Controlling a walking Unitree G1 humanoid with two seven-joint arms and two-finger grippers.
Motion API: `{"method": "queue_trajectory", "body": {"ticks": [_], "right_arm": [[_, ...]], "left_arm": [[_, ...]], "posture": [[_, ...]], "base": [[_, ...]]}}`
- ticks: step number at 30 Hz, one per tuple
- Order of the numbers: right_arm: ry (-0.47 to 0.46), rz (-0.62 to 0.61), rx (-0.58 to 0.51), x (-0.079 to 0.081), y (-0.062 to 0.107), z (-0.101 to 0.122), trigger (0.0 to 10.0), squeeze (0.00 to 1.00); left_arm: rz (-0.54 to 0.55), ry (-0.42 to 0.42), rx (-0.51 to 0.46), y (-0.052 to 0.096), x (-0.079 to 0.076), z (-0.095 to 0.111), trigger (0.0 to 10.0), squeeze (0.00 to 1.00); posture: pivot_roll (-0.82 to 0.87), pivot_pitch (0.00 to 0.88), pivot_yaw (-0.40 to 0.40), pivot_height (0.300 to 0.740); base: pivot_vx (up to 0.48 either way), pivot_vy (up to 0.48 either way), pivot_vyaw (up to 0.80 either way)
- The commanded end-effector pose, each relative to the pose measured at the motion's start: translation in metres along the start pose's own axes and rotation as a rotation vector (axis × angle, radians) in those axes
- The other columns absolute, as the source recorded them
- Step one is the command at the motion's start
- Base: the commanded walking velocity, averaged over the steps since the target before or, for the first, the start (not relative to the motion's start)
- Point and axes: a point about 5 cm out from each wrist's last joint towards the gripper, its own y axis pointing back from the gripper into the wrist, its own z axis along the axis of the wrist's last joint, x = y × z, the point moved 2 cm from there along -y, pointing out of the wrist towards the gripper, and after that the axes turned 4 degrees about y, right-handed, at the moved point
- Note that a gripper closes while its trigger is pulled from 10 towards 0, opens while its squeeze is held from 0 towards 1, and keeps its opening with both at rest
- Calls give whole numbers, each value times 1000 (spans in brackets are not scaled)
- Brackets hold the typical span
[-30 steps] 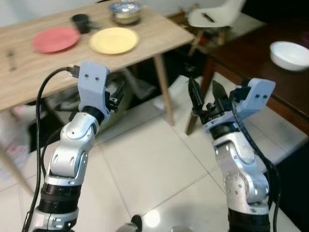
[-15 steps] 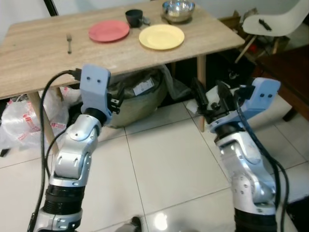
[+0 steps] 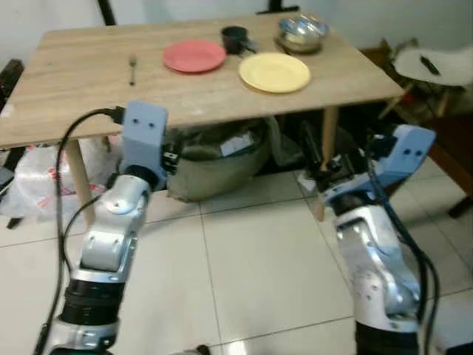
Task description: Setting the table
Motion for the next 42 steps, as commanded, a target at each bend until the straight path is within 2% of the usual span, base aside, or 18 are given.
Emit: {"method": "queue_trajectory", "body": {"ticks": [1,16,26,40,42], "right_arm": [[20,-40,11,-11,4,-1,10000,0],[8,-23,14,-9,2,-2,10000,0],[3,-37,9,-10,1,-2,10000,0],[86,-118,30,-26,1,-4,10000,0],[155,-130,48,-28,0,-6,10000,0]], "left_arm": [[-33,7,6,0,-11,-2,10000,0],[-20,3,2,-2,-10,-2,10000,0],[-18,3,4,-3,-9,-3,10000,0],[-55,1,13,-4,-14,-4,10000,0],[-63,1,12,-4,-16,-4,10000,0]], "posture": [[-127,36,94,740],[-121,35,90,740],[-116,35,91,740],[-113,41,92,740],[-114,40,92,740]], "base": [[480,0,775],[480,0,754],[480,0,0],[480,0,0],[480,0,0]]}}
